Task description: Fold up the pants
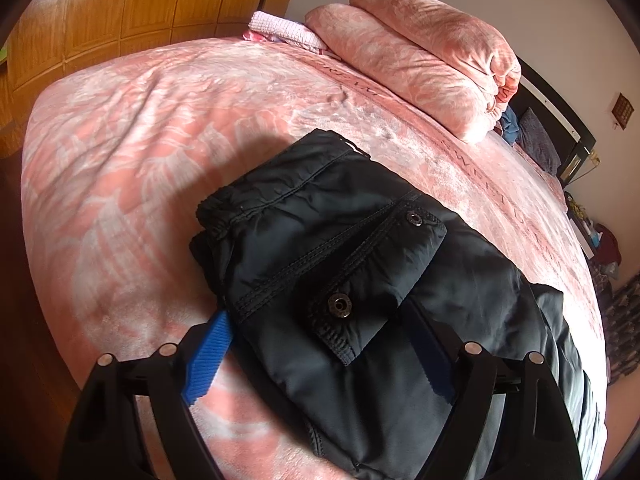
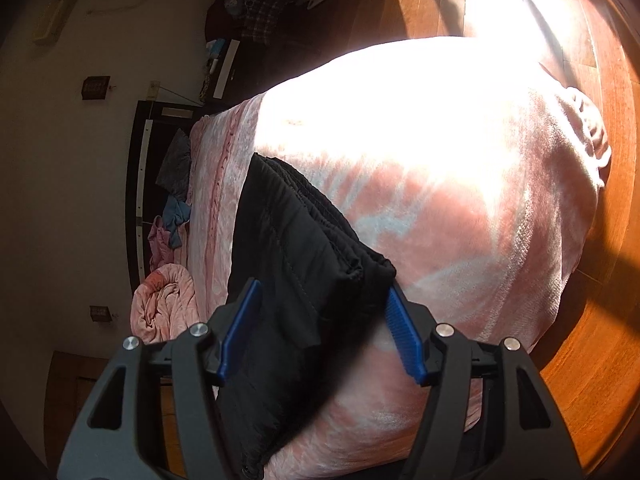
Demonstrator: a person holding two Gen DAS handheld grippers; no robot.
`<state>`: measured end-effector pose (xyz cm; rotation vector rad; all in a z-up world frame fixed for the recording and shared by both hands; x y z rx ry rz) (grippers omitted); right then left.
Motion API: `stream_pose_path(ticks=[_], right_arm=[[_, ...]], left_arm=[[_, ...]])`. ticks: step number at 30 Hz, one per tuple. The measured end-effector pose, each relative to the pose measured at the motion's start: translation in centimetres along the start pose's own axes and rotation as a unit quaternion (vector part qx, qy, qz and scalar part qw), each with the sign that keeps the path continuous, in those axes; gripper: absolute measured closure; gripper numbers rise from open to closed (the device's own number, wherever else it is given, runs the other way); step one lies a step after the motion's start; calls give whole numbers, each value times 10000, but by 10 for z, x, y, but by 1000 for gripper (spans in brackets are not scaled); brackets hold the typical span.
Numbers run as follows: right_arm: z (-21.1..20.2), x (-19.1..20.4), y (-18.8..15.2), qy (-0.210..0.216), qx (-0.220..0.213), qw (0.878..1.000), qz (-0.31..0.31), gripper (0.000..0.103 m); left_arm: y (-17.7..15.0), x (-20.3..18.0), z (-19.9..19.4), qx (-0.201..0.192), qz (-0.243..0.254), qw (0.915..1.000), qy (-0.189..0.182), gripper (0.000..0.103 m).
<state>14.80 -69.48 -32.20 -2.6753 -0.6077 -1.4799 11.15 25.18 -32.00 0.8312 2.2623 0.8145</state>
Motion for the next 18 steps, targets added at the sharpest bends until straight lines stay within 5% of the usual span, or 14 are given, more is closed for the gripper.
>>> stream_pose_path(ticks=[7, 18], right_arm=[[-4, 17, -3, 116, 11, 9996, -240, 75], [-22, 77, -12, -6, -239, 9955, -919, 83]], left_arm=[[-3, 3, 3, 25, -51, 10000, 76, 18], [-5, 7, 2, 39, -202, 9998, 29, 18]])
Point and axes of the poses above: each gripper's, at about its wrist camera, not at the fingertips, and z roughly the way its jaws point, x to its left, y to its top, the point moved 2 cm from there along z, roughly the way its jaws point, and after that the axes turned 11 degrees about -x, right-handed, at the moved point
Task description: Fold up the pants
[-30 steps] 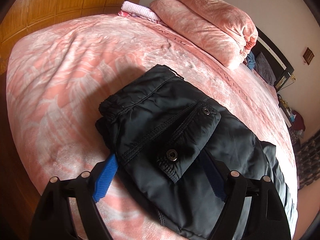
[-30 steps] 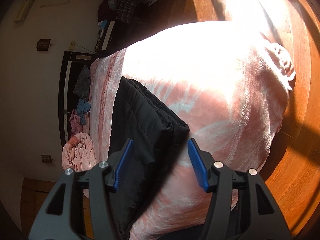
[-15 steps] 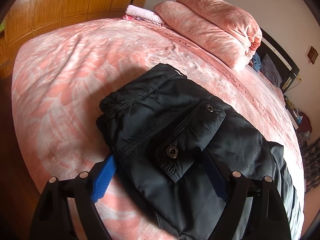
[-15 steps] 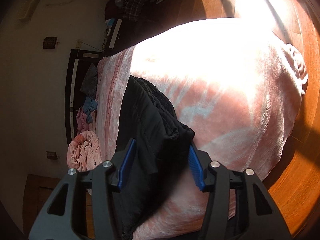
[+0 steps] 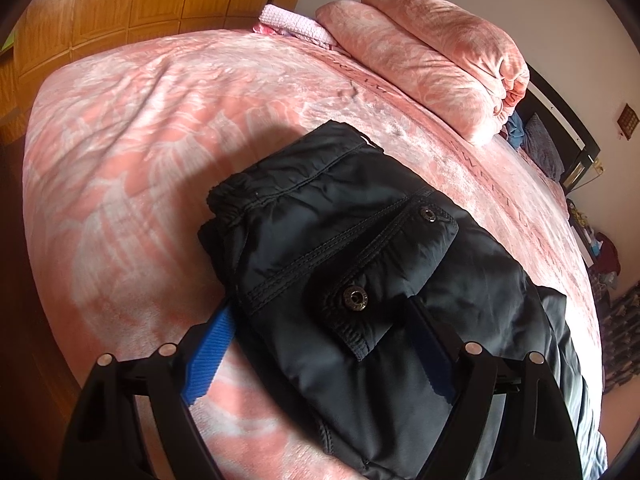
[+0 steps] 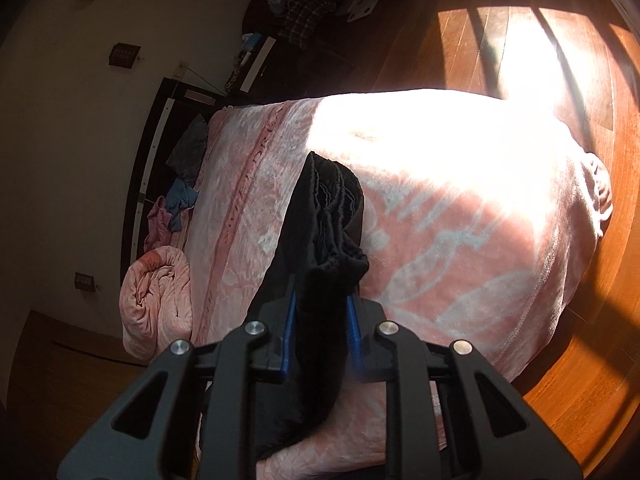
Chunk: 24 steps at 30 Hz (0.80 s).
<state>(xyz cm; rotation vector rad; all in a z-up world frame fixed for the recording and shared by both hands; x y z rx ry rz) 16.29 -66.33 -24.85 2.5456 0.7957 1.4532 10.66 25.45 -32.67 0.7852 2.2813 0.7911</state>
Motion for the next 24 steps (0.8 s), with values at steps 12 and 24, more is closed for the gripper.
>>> stream_pose_path(ticks=[12, 24], right_arm=[[-19, 77, -10, -10, -204, 9961, -860, 85], [-33, 131, -27, 70, -279, 9890, -1452, 85]], left_arm=[[-5, 6, 1, 95, -210, 9997, -79, 15], [-5, 12, 2, 165, -341, 9991, -188, 15]])
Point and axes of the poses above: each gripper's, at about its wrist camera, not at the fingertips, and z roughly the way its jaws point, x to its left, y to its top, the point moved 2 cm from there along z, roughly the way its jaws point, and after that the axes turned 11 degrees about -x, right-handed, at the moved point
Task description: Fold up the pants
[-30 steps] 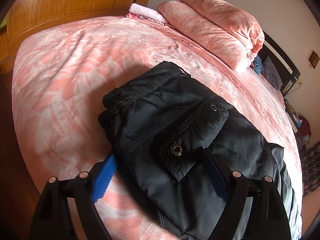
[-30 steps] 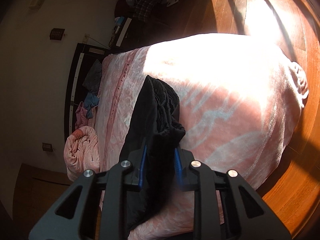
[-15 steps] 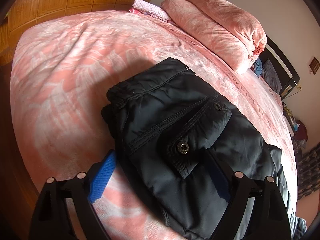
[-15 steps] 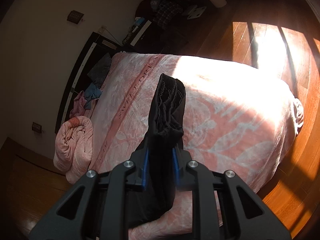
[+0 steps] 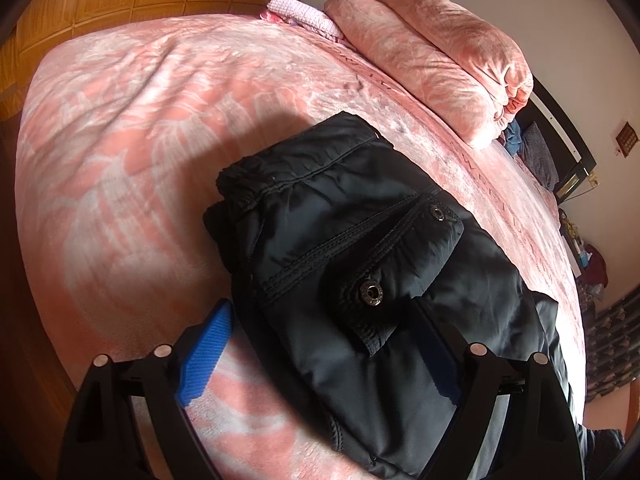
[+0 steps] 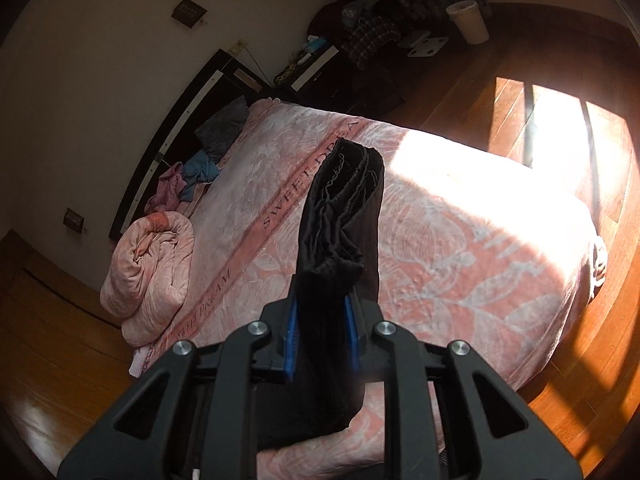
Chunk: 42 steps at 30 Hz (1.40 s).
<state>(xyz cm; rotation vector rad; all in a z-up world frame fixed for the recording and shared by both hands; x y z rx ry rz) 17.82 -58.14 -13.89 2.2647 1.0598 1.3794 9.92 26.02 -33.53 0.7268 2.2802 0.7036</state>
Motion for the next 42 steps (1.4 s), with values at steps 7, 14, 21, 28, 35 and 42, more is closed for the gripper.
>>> stream_pose_path(ticks=[7, 14, 21, 28, 35, 42], right_arm=[[-4, 38, -8, 15, -45, 9989, -462, 85], [-4, 69, -15, 82, -42, 9965, -826, 85], [-6, 98, -25, 127, -44, 9924, -1221, 85], [-5, 124, -36, 177, -6, 9876, -1560, 85], [-4, 152, -50, 217, 19, 9817, -1894, 85], [-1, 178, -65, 309, 62, 9760, -2153, 86]], left_arm=[[0, 1, 1, 26, -44, 10000, -32, 15], [-2, 3, 0, 37, -100, 9999, -79, 15], [-1, 5, 0, 64, -161, 9998, -116, 14], [0, 6, 0, 79, -196, 9997, -140, 14], [-1, 7, -1, 78, -236, 9996, -157, 14], [-1, 9, -1, 86, -281, 9994, -173, 14]])
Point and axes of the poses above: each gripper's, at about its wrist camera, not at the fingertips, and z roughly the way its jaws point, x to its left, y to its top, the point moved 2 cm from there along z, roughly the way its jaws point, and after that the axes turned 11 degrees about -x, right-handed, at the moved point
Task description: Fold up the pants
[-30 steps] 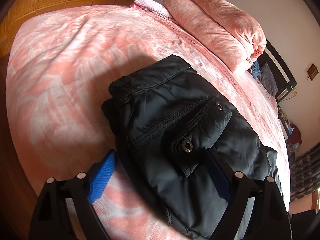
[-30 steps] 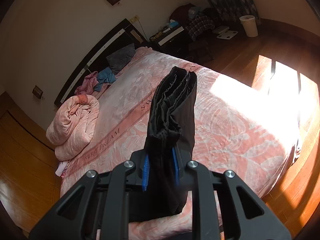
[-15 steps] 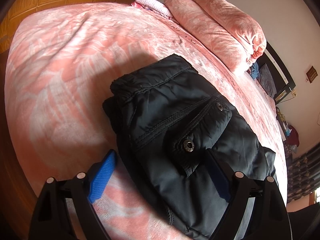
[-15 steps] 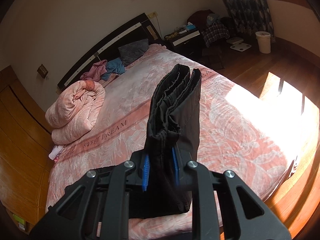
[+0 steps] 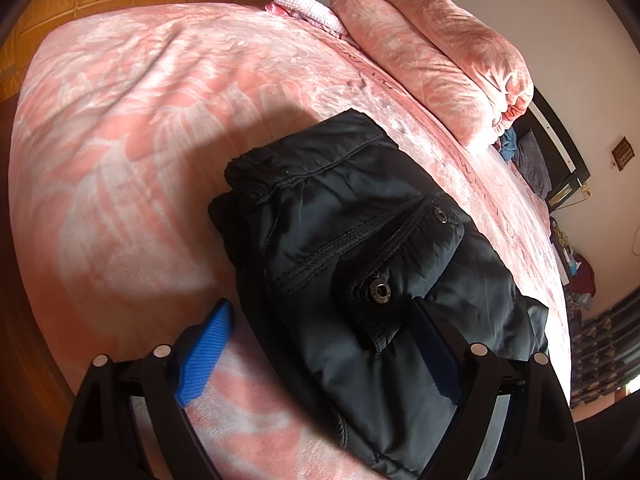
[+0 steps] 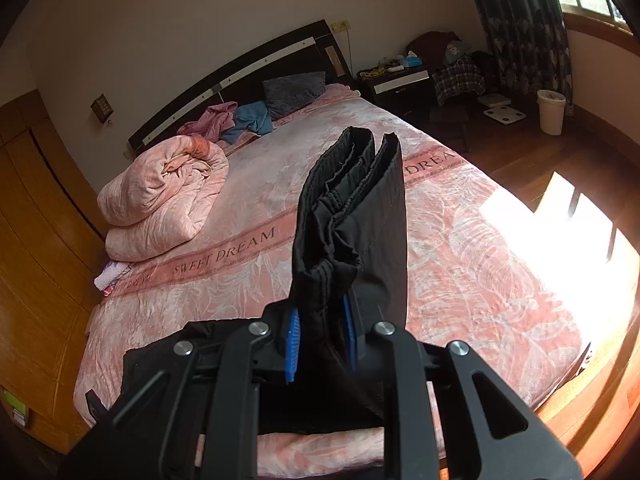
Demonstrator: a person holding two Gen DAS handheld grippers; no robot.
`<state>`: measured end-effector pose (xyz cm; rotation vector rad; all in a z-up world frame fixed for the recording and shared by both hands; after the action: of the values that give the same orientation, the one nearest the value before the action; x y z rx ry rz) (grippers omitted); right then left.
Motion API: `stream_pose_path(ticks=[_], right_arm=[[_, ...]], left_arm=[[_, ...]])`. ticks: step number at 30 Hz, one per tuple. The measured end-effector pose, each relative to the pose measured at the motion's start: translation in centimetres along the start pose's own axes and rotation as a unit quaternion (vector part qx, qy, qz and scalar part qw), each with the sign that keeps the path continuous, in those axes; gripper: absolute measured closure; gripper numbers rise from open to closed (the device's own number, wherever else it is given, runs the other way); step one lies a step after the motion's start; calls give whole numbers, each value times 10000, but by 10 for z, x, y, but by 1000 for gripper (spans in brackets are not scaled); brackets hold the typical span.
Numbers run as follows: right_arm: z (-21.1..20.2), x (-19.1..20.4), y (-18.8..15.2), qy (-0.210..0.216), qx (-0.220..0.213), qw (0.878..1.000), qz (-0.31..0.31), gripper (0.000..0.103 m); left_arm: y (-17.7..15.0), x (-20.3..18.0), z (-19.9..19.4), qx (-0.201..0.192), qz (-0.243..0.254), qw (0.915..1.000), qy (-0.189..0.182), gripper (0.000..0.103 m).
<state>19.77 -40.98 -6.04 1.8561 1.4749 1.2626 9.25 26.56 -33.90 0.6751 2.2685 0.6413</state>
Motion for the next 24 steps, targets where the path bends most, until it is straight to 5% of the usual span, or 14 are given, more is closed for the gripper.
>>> stream_pose_path(ticks=[12, 24], right_arm=[[14, 66, -17, 139, 137, 9964, -822, 86], [47, 143, -73, 265, 490, 9796, -1933, 87]], left_arm=[[0, 3, 0, 20, -65, 10000, -34, 14], [0, 7, 1, 54, -120, 9999, -97, 14]])
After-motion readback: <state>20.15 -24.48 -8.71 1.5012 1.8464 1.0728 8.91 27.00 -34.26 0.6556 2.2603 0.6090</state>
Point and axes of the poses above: each gripper's, at about its wrist camera, not at the fingertips, and z roughly the way its jaws point, x to its left, y to its top, the point moved 2 cm from there along z, roughly the way its jaws point, and after that the axes turned 11 degrees about -x, right-handed, at the moved point
